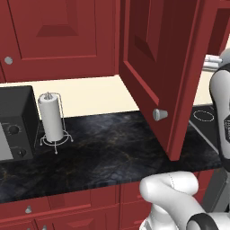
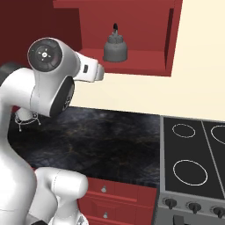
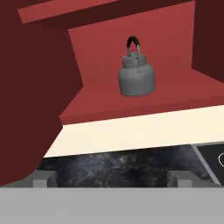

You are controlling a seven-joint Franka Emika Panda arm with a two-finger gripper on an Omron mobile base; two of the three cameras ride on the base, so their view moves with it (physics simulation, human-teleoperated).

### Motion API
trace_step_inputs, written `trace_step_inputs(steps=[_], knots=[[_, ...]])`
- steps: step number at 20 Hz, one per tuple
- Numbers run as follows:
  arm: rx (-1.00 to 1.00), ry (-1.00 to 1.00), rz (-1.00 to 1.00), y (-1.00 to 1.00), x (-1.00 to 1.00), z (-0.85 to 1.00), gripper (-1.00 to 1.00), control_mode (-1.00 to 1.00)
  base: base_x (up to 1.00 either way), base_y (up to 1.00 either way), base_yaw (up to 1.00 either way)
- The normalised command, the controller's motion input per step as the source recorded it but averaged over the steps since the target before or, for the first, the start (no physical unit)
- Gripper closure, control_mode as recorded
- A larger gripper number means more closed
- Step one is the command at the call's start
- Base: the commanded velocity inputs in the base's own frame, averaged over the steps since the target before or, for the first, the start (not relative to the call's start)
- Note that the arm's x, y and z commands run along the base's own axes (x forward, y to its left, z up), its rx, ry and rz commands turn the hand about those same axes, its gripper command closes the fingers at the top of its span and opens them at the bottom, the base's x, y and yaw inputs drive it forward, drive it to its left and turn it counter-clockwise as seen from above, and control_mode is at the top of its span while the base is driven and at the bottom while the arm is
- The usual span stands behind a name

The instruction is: Open the cabinet, pick the kettle from the cabinet, and place it in the sink.

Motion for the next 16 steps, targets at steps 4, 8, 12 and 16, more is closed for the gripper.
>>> trace_step_inputs(steps=[4,8,12,16], knots=[[0.0,-0.03,0.0,-0.11,0.36,0.04,-1.0,-1.0,0.0,0.0,0.0],[0.0,-0.06,0.0,-0.13,0.36,0.05,-1.0,-1.0,0.0,0.0,0.0],[0.0,-0.04,0.0,-0.16,0.37,0.06,-1.0,-1.0,0.0,0.0,0.0],[0.0,-0.03,0.0,-0.15,0.38,0.05,-1.0,-1.0,0.0,0.0,0.0]])
